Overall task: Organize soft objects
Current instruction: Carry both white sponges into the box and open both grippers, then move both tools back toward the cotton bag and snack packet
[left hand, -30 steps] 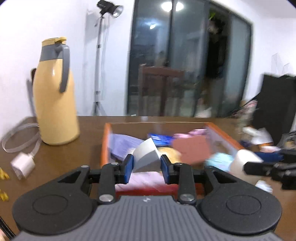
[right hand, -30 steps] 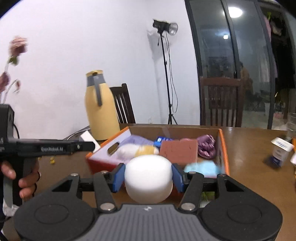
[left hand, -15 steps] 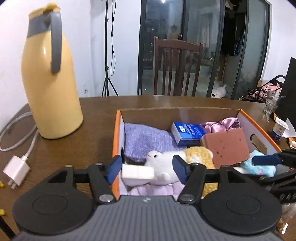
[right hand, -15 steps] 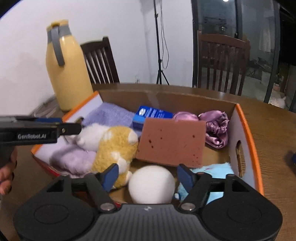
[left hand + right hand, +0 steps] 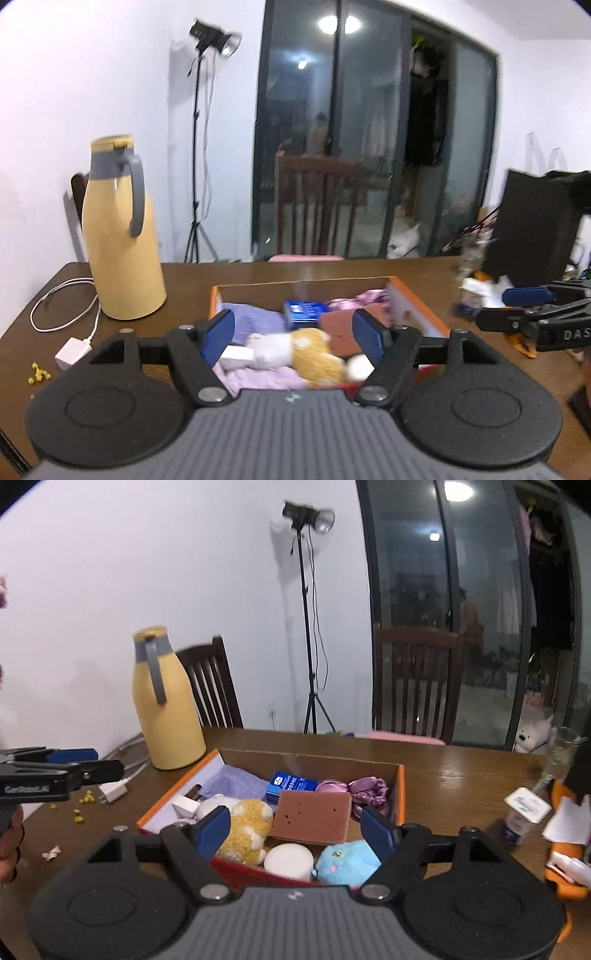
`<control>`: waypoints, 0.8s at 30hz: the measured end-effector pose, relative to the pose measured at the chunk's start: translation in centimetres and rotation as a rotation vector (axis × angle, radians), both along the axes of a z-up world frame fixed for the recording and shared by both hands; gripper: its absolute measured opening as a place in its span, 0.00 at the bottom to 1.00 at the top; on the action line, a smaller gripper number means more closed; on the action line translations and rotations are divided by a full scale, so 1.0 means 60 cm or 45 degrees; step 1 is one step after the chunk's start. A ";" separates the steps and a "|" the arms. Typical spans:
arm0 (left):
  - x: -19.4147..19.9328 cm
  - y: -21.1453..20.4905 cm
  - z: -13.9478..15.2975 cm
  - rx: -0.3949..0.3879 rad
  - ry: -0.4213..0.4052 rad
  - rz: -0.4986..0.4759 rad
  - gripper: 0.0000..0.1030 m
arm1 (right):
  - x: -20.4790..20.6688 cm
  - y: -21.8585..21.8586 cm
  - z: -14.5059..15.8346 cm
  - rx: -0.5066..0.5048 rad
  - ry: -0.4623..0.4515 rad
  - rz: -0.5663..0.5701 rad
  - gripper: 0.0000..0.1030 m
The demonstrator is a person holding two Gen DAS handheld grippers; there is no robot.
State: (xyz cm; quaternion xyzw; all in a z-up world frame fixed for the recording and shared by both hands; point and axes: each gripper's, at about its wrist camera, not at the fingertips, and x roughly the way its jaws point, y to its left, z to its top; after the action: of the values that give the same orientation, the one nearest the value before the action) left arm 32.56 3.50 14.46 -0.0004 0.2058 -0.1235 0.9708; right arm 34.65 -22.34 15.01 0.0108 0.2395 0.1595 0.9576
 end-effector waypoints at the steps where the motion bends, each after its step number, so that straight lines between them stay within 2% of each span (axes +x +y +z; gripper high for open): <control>1: -0.027 -0.003 -0.001 -0.006 -0.019 -0.009 0.76 | -0.028 -0.009 0.002 0.011 -0.027 0.000 0.79; 5: -0.151 -0.018 -0.038 -0.032 -0.106 -0.009 0.78 | -0.137 -0.033 -0.014 0.056 -0.122 0.014 0.81; 8: -0.248 -0.023 -0.078 -0.048 -0.159 0.032 0.85 | -0.220 -0.034 -0.046 0.025 -0.202 0.021 0.84; 11: -0.320 -0.029 -0.116 -0.045 -0.165 0.093 0.89 | -0.299 -0.028 -0.085 -0.023 -0.277 0.018 0.86; 13: -0.357 -0.032 -0.138 -0.017 -0.158 0.103 0.93 | -0.345 -0.023 -0.118 -0.046 -0.286 0.013 0.87; 16: -0.385 -0.041 -0.159 0.019 -0.116 0.069 0.93 | -0.396 -0.023 -0.157 -0.038 -0.261 0.015 0.87; 19: -0.385 -0.059 -0.162 0.040 -0.122 0.023 0.93 | -0.406 -0.023 -0.179 -0.047 -0.196 0.005 0.87; 21: -0.380 -0.067 -0.164 0.019 -0.114 0.002 0.94 | -0.410 -0.024 -0.187 -0.073 -0.189 -0.020 0.87; 24: -0.370 -0.076 -0.176 0.018 -0.081 -0.019 0.94 | -0.400 -0.035 -0.195 -0.041 -0.175 -0.047 0.87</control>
State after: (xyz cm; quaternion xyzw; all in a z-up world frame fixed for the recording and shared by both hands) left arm 10.34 -1.08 3.87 0.0120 0.1759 -0.1291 0.9758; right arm 10.66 -24.45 3.33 -0.0112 0.1754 0.1382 0.9747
